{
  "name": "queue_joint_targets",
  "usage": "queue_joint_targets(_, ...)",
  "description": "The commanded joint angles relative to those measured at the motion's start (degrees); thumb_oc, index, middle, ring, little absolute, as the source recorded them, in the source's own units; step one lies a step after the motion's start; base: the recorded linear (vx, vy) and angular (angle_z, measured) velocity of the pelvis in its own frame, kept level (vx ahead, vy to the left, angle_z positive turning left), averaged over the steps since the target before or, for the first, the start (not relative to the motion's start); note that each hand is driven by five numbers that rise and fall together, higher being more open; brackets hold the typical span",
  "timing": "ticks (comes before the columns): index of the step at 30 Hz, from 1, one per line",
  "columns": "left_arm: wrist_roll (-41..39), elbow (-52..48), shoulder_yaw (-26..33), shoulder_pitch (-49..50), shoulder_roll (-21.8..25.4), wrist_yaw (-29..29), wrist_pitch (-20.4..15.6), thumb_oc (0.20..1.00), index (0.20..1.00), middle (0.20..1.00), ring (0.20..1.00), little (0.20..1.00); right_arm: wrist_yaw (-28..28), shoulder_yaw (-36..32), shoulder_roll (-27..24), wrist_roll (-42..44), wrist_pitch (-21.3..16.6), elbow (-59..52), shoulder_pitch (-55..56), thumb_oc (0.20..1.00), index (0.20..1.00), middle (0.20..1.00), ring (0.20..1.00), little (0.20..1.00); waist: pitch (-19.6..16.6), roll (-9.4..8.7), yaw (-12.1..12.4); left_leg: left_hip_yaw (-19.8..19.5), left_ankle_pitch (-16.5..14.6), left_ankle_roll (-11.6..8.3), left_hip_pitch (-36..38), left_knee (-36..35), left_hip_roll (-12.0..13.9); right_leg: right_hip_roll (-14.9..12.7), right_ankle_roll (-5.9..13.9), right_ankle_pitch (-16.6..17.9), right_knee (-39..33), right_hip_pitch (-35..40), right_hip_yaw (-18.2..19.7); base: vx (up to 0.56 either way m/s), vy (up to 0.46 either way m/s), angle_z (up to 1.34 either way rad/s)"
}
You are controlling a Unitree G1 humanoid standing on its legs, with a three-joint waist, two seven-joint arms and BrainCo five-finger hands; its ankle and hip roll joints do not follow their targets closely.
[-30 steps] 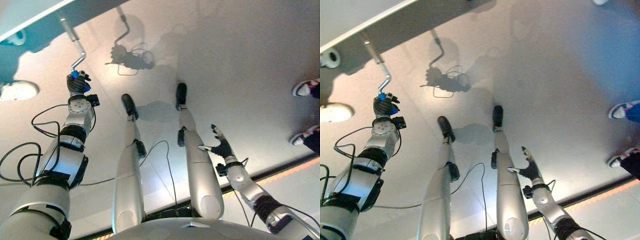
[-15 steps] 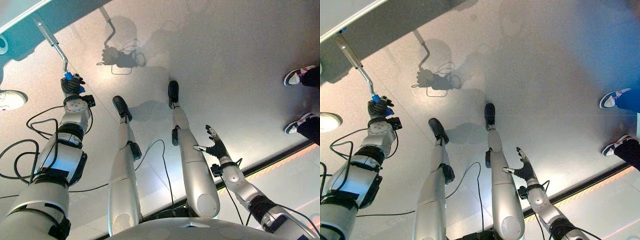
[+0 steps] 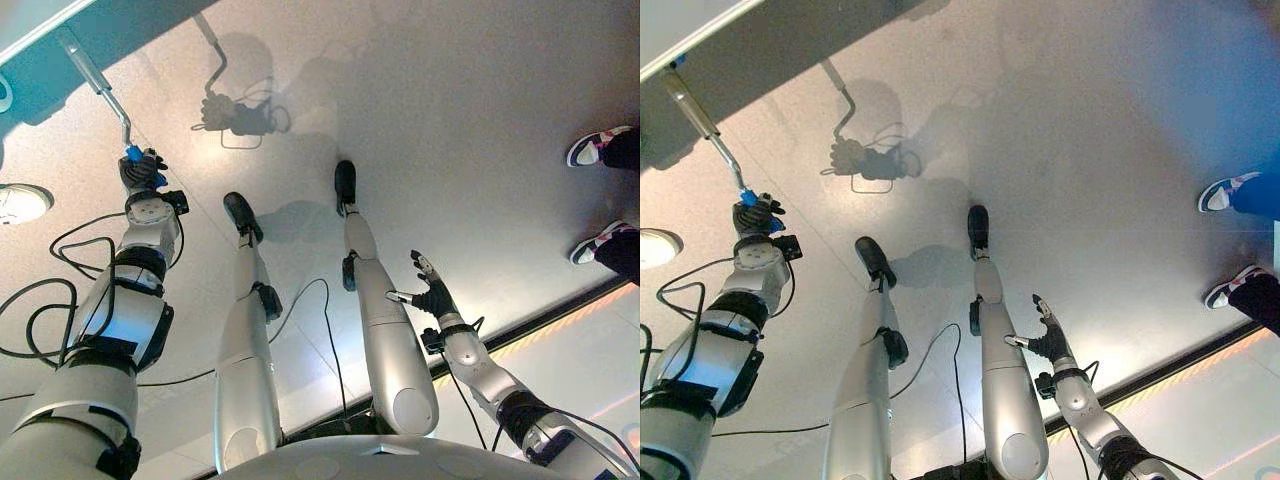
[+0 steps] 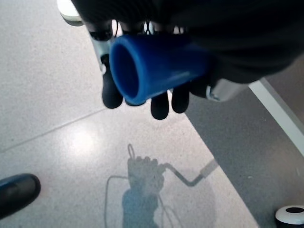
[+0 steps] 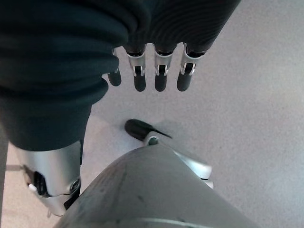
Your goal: Raise the hospital bed
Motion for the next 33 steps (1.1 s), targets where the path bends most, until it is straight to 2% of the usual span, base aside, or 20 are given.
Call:
queue_joint_targets(1, 6.27, -1.97, -3.59, -9.68, -3.72, -1.25, -4.08, 0.2, 0.2, 0.2, 0.2, 0.2, 0.16, 2.46, -2.49, 1.24, -1.15, -0.38, 2.55, 1.0, 1.0, 1.0, 1.0, 1.0, 1.1, -1.14, -1.0, 0.2, -1.81, -2.79, 4.55, 0.81, 1.61, 0.73, 4.37, -2.0, 4.7, -0.46, 1.43, 0.01, -0.012, -0.07)
queue_joint_targets(18, 4.77, -2.43, -3.22, -8.94, -4.47, -1.87, -4.44, 0.2, 0.2, 0.2, 0.2, 0.2, -0.22, 2.7, -2.74, 0.89, -1.28, -0.25, 2.41, 1.0, 1.0, 1.0, 1.0, 1.0, 1.1, -0.97, -0.89, 0.06, -1.76, -2.96, 4.95, 0.66, 1.82, 0.86, 4.29, -1.9, 4.69, -0.41, 0.91, 0.0, -0.002, -0.03)
queue_joint_targets(19, 4.67, -2.51, -3.15, -8.88, -4.58, -1.82, -4.55, 0.263, 0.263, 0.263, 0.263, 0.263, -0.23, 2.62, -2.79, 0.82, -1.31, -0.25, 2.5, 1.0, 1.0, 1.0, 1.0, 1.0, 1.1, -0.92, -0.85, 0.02, -1.76, -2.95, 5.01, 0.64, 1.8, 0.86, 4.3, -1.88, 4.66, -0.35, 0.79, 0.0, 0.0, 0.0)
queue_joint_targets(23, 4.3, -2.46, -3.36, -8.9, -4.81, -2.02, -4.57, 0.269, 0.269, 0.269, 0.269, 0.269, -0.29, 2.55, -2.82, 0.93, -1.35, -0.2, 2.7, 1.0, 1.0, 1.0, 1.0, 1.0, 1.1, -0.99, -0.85, -0.06, -1.73, -2.98, 5.1, 0.66, 1.75, 0.85, 4.25, -1.9, 4.56, -0.12, 0.67, 0.0, 0.0, 0.0)
queue_joint_targets(26, 4.43, -2.46, -3.34, -8.83, -4.97, -2.02, -4.47, 0.341, 0.341, 0.341, 0.341, 0.341, -0.32, 2.55, -2.78, 0.93, -1.29, 0.03, 2.68, 1.0, 1.0, 1.0, 1.0, 1.0, 1.1, -0.94, -0.81, -0.26, -1.72, -3.04, 5.23, 0.61, 1.74, 0.71, 4.3, -1.75, 4.39, 0.09, 0.63, 0.0, 0.0, 0.0)
queue_joint_targets(27, 4.48, -2.41, -3.34, -8.72, -4.99, -2.05, -4.49, 0.391, 0.391, 0.391, 0.391, 0.391, -0.34, 2.53, -2.85, 0.94, -1.31, 0.01, 2.75, 1.0, 1.0, 1.0, 1.0, 1.0, 1.1, -0.96, -0.81, -0.3, -1.69, -3.05, 5.29, 0.64, 1.74, 0.69, 4.28, -1.77, 4.4, 0.21, 0.58, 0.0, 0.0, 0.0)
queue_joint_targets(30, 4.4, -2.39, -3.33, -8.69, -5.09, -2.08, -4.46, 0.363, 0.363, 0.363, 0.363, 0.363, -0.3, 2.55, -2.99, 0.94, -1.26, 0.2, 2.76, 1.0, 1.0, 1.0, 1.0, 1.0, 1.1, -0.94, -0.72, -0.43, -1.71, -3.09, 5.45, 0.61, 1.63, 0.69, 4.28, -1.74, 4.32, 0.4, 0.63, 0.0, 0.0, 0.0)
queue_joint_targets(33, 4.32, -2.39, -3.18, -8.7, -5.22, -2.07, -4.49, 0.385, 0.385, 0.385, 0.385, 0.385, -0.2, 2.53, -3.04, 0.9, -1.23, 0.18, 2.73, 1.0, 1.0, 1.0, 1.0, 1.0, 1.1, -1.03, -0.67, -0.5, -1.64, -3.16, 5.46, 0.61, 1.53, 0.62, 4.35, -1.63, 4.09, 0.55, 0.53, 0.0, 0.0, 0.0)
